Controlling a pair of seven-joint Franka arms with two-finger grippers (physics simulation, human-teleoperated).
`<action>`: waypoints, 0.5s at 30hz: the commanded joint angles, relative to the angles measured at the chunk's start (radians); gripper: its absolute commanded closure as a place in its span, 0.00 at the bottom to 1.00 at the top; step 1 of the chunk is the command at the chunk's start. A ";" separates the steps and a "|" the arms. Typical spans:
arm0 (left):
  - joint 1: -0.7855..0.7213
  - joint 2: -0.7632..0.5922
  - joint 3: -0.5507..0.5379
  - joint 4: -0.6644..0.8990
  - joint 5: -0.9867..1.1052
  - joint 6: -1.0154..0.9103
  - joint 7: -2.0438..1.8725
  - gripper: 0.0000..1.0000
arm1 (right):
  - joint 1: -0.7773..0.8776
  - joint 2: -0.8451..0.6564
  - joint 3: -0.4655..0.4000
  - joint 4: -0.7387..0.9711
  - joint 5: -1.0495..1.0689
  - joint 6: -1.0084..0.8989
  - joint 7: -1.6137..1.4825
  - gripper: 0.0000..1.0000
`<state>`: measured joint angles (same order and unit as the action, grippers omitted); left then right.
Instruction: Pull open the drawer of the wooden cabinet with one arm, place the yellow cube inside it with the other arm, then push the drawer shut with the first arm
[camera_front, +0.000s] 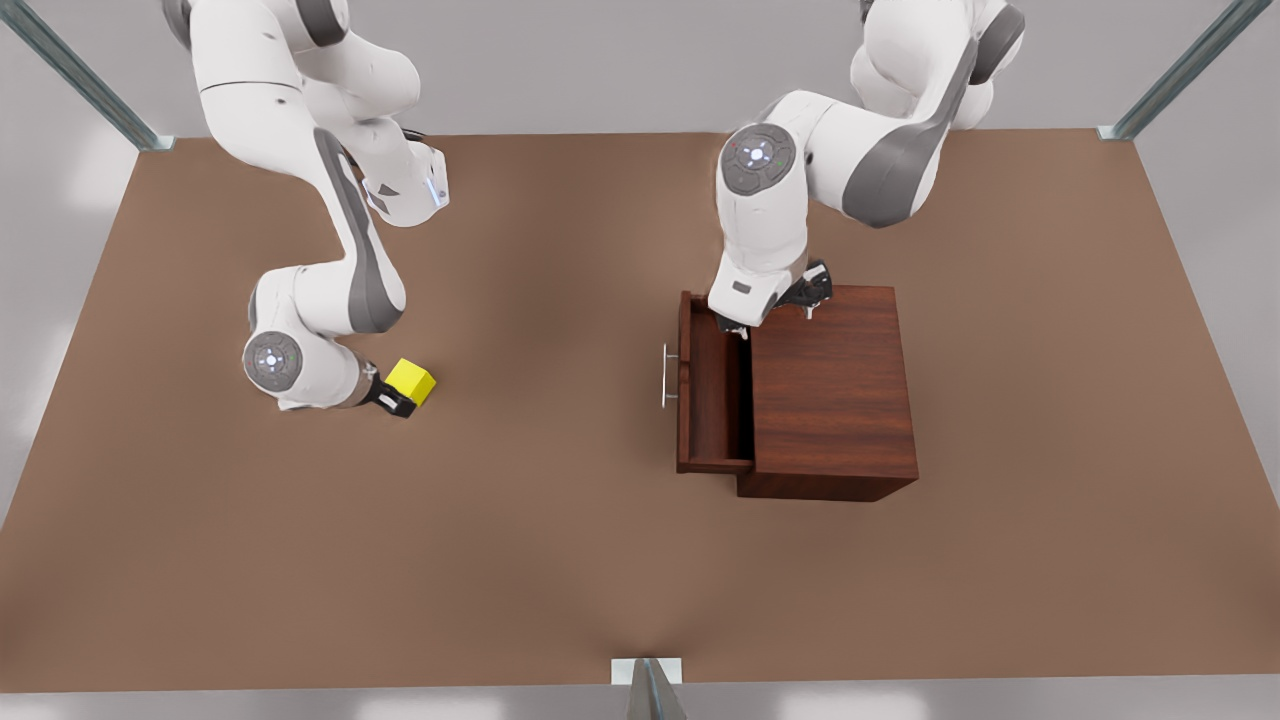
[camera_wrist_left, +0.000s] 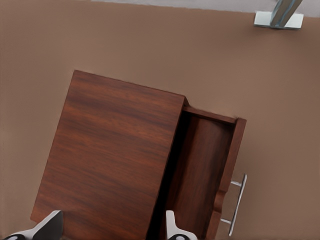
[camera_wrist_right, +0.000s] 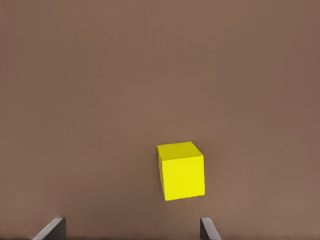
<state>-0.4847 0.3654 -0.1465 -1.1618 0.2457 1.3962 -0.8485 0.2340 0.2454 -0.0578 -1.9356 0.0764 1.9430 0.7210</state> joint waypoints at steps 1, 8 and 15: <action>0.144 -0.020 0.002 -0.001 -0.111 -0.103 0.603 0.00 | 0.018 -0.018 0.007 -0.085 0.022 0.267 0.006 0.00; 0.491 -0.261 0.015 -0.486 -0.195 0.293 0.887 0.00 | 0.021 -0.015 0.007 -0.298 0.100 0.539 -0.005 0.00; 0.483 -0.235 0.011 -0.461 -0.207 0.308 0.882 0.00 | 0.016 -0.017 0.009 -0.338 0.088 0.541 -0.047 0.00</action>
<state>-0.0074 0.1289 -0.1343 -1.6240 0.0457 1.6464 -0.3593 0.2513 0.2300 -0.0492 -2.2687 0.1643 2.4279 0.7160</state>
